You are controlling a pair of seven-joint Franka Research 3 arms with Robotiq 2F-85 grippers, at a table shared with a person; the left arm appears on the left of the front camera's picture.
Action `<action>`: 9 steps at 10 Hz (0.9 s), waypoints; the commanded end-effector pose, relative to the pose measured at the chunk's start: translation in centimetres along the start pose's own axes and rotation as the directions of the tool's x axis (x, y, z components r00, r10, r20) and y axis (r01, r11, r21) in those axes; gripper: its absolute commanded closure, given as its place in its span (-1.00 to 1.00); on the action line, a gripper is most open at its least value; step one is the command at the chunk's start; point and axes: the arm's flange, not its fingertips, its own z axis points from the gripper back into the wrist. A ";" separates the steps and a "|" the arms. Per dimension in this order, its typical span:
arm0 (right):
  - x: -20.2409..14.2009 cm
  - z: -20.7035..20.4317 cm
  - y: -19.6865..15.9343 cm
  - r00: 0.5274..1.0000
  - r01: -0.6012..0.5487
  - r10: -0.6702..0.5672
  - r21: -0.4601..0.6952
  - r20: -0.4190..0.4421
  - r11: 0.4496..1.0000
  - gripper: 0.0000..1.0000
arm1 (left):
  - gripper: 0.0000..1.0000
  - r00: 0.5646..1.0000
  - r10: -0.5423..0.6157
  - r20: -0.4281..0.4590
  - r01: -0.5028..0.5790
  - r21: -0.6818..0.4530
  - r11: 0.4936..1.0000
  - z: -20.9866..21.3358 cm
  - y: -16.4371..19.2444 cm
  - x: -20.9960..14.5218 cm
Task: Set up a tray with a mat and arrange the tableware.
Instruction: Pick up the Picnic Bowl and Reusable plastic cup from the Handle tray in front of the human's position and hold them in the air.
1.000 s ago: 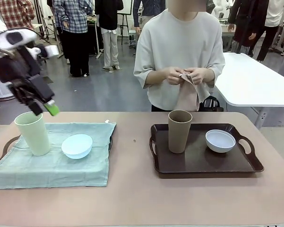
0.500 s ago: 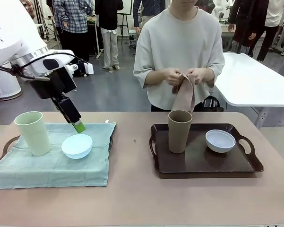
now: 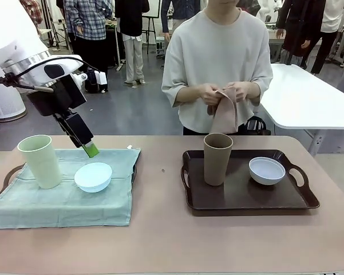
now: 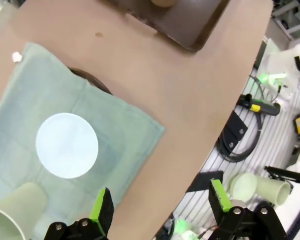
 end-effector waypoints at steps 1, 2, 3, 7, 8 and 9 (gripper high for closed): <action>0.0 0.0 0.0 1.000 0.001 -0.001 0.001 -0.001 1.000 -1.00 | -1.00 1.000 -0.002 0.001 0.002 0.001 1.000 0.0 0.0 0.0; 2.8 -2.5 3.4 1.000 0.000 -0.002 -0.076 -0.026 0.997 -1.00 | -1.00 0.994 -0.101 -0.028 0.100 -0.043 0.994 -2.5 1.3 3.9; 4.6 -4.1 6.4 0.999 -0.020 0.013 -0.157 -0.045 0.987 -1.00 | -1.00 0.977 -0.211 -0.023 0.208 -0.098 0.973 -3.9 1.2 6.8; 8.6 -9.6 12.8 0.989 -0.010 -0.034 -0.303 -0.141 0.953 -1.00 | -1.00 0.873 -0.479 0.085 0.484 -0.262 0.835 -8.5 1.9 12.6; 9.1 -10.6 13.3 0.985 -0.003 -0.051 -0.312 -0.163 0.950 -1.00 | -1.00 0.843 -0.522 0.130 0.536 -0.291 0.792 -10.0 1.8 13.3; 9.7 -11.5 13.4 0.980 0.013 -0.075 -0.318 -0.183 0.948 -1.00 | -1.00 0.799 -0.574 0.180 0.600 -0.299 0.742 -11.5 2.1 13.9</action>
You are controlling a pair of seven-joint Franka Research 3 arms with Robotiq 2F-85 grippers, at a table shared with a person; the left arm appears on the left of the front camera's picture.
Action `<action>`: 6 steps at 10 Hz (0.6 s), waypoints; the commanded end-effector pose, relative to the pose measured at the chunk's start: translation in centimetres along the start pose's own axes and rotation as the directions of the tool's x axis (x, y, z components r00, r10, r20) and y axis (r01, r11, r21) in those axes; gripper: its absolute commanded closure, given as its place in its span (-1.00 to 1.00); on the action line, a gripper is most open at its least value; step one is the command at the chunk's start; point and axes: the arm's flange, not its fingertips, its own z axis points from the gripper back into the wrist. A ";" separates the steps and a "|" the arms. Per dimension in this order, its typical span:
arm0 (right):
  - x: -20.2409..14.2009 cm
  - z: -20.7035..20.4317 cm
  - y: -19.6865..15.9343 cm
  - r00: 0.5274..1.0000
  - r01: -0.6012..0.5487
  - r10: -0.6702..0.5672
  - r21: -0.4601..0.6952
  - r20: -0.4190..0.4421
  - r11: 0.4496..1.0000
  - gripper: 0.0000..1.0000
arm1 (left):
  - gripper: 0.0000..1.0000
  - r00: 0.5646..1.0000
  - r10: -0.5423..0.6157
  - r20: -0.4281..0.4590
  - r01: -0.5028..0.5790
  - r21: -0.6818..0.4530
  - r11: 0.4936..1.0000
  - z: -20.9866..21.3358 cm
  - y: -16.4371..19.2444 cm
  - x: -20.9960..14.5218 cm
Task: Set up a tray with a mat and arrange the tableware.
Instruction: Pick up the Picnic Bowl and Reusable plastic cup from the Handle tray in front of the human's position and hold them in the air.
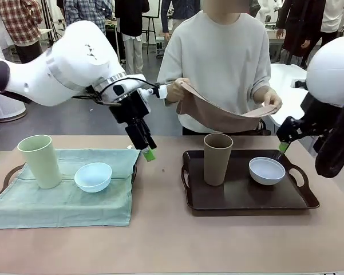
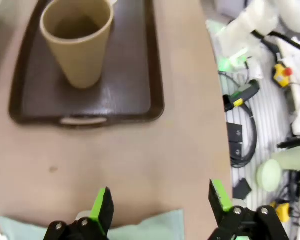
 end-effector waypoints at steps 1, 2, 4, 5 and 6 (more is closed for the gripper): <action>2.1 -0.6 0.0 0.997 0.050 -0.049 0.005 -0.056 0.999 -1.00 | -1.00 0.990 -0.118 0.083 0.127 -0.110 0.986 -1.2 1.5 -0.4; 2.6 -1.1 -0.1 0.996 0.065 -0.065 0.008 -0.061 0.998 -1.00 | -1.00 0.982 -0.144 0.125 0.161 -0.137 0.977 -2.0 2.5 -0.3; 4.0 -2.4 -0.4 0.994 0.086 -0.082 0.052 -0.073 0.995 -1.00 | -1.00 0.975 -0.115 0.189 0.135 -0.099 0.986 -3.5 4.8 0.7; 4.3 -3.1 -0.5 0.993 0.090 -0.084 0.072 -0.084 0.993 -1.00 | -1.00 0.976 -0.071 0.208 0.077 -0.021 0.997 -4.2 5.2 1.5; 4.6 -3.6 -0.9 0.993 0.093 -0.086 0.089 -0.084 0.992 -1.00 | -1.00 0.975 -0.044 0.217 0.030 0.066 0.997 -4.7 5.8 1.9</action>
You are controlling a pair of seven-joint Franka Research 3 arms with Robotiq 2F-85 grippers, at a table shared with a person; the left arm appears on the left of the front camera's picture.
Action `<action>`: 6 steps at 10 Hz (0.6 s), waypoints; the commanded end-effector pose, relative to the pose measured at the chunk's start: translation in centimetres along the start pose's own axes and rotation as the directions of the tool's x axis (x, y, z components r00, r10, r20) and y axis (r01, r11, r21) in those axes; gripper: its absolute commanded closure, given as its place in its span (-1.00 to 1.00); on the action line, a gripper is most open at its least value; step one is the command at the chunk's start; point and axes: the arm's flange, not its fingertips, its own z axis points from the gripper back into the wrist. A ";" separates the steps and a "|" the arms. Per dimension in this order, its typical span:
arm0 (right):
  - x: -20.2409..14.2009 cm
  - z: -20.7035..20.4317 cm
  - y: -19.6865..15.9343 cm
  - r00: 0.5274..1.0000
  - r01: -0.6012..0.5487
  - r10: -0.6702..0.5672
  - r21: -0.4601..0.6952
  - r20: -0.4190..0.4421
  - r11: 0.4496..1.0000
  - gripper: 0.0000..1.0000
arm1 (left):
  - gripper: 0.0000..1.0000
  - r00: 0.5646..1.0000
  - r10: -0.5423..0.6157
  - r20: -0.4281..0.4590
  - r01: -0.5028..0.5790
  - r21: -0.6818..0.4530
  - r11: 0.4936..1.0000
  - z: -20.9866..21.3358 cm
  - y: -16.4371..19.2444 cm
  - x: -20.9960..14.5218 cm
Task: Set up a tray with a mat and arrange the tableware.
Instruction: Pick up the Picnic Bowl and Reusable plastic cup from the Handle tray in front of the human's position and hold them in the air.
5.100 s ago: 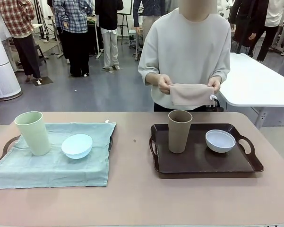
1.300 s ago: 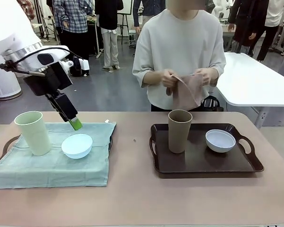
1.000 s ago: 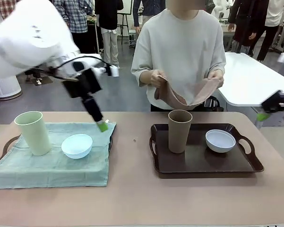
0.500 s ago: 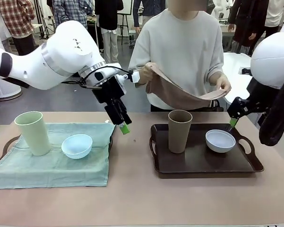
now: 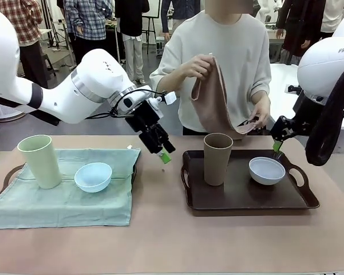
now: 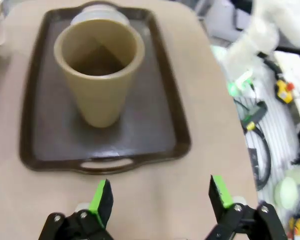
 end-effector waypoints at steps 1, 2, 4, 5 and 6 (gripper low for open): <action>0.8 -0.5 0.1 1.000 0.013 -0.014 0.064 0.016 0.998 -1.00 | -1.00 0.997 0.065 0.038 -0.071 0.203 0.977 -1.1 0.4 1.2; 0.8 -0.8 -0.1 1.000 0.010 -0.012 0.078 0.016 0.997 -1.00 | -1.00 0.996 0.079 0.040 -0.087 0.280 0.956 -1.4 0.6 1.4; 0.7 -0.8 -0.6 1.000 -0.014 0.013 0.092 0.018 0.996 -1.00 | -1.00 0.996 0.091 0.018 -0.092 0.177 0.980 -1.7 0.8 1.5; 0.5 -0.6 -0.3 1.000 0.022 -0.023 0.044 0.001 0.999 -1.00 | -1.00 0.997 0.062 0.055 -0.074 0.264 0.962 -0.3 1.4 1.8; 0.5 -0.6 -0.3 1.000 0.022 -0.023 0.044 0.001 0.999 -1.00 | -1.00 0.997 0.062 0.055 -0.074 0.264 0.962 -0.3 1.4 1.8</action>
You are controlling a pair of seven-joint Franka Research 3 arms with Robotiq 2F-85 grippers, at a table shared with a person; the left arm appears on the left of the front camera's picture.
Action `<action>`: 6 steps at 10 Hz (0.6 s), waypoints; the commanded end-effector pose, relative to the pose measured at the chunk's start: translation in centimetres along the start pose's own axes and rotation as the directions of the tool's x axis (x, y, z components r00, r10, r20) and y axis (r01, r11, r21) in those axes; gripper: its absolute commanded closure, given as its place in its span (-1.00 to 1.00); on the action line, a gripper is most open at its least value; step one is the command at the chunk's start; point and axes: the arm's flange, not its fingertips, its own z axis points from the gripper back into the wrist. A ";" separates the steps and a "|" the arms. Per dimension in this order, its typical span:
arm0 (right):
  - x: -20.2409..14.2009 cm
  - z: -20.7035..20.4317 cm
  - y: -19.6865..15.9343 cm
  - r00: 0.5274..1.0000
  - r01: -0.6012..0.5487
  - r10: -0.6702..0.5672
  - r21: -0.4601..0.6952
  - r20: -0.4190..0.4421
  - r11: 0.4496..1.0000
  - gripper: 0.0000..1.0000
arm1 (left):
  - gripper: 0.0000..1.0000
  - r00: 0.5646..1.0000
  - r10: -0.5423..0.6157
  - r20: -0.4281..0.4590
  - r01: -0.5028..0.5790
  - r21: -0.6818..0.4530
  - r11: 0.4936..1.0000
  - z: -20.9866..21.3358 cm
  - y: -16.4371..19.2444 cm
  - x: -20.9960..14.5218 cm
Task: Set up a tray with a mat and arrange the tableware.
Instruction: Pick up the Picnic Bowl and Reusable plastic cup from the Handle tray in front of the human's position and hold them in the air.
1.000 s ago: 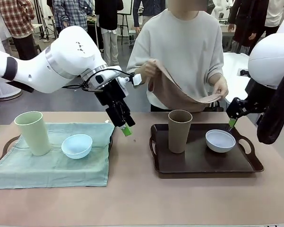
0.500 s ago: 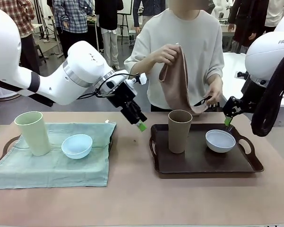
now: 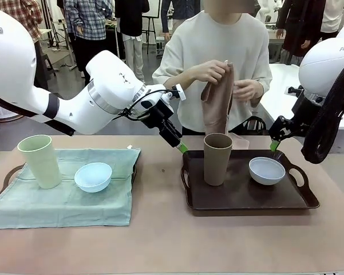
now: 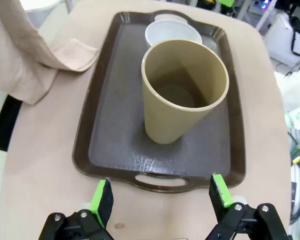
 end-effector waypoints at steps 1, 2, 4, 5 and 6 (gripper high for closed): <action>0.0 -0.1 0.1 1.000 0.006 -0.006 -0.006 -0.002 1.000 -1.00 | -1.00 1.000 -0.012 0.002 0.012 0.003 1.000 0.6 0.2 -0.2; 0.0 -0.1 0.1 1.000 0.006 -0.006 -0.006 -0.002 1.000 -1.00 | -1.00 1.000 -0.012 0.002 0.012 0.003 1.000 0.6 0.2 -0.2; 0.0 0.0 0.0 1.000 0.000 0.000 0.000 0.000 1.000 -1.00 | -1.00 1.000 0.004 0.003 -0.004 0.006 1.000 0.3 0.3 -0.1; 0.7 -0.7 0.1 1.000 0.012 -0.012 0.004 -0.028 1.000 -1.00 | -1.00 0.999 -0.047 0.011 0.047 0.007 0.999 -0.3 0.3 0.0; 1.2 -0.9 -0.1 0.999 0.043 -0.043 0.013 -0.026 0.999 -1.00 | -1.00 0.995 -0.098 -0.005 0.098 0.011 0.995 -1.1 0.3 0.1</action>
